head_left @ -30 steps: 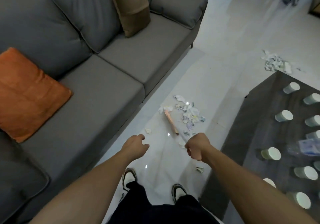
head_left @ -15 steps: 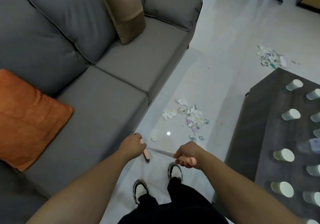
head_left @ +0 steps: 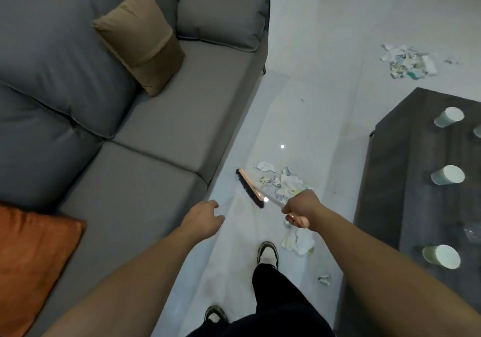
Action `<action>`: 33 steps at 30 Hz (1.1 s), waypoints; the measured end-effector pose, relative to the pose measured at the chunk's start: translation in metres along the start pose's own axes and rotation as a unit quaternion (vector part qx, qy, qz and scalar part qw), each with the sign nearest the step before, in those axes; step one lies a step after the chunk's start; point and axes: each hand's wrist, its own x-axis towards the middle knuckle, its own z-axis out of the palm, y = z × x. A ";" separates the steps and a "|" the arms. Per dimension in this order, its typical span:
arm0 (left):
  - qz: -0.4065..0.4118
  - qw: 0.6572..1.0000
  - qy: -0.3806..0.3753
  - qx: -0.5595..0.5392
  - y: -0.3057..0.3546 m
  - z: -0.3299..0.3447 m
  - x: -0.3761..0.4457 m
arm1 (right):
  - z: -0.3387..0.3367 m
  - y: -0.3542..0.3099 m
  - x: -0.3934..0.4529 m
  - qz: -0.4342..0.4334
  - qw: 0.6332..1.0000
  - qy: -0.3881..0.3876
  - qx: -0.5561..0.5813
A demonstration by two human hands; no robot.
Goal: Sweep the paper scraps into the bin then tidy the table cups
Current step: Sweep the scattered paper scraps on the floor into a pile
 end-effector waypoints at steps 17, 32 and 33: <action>0.205 0.971 -0.037 0.120 0.223 -0.085 0.141 | -0.129 -0.090 0.007 -0.011 0.976 0.103 0.194; 0.465 0.807 -0.181 0.318 0.325 -0.106 0.257 | -0.029 -0.052 -0.008 0.153 0.822 0.330 0.438; 0.475 0.793 -0.191 0.330 0.326 -0.104 0.259 | -0.017 -0.047 -0.012 0.176 0.806 0.350 0.444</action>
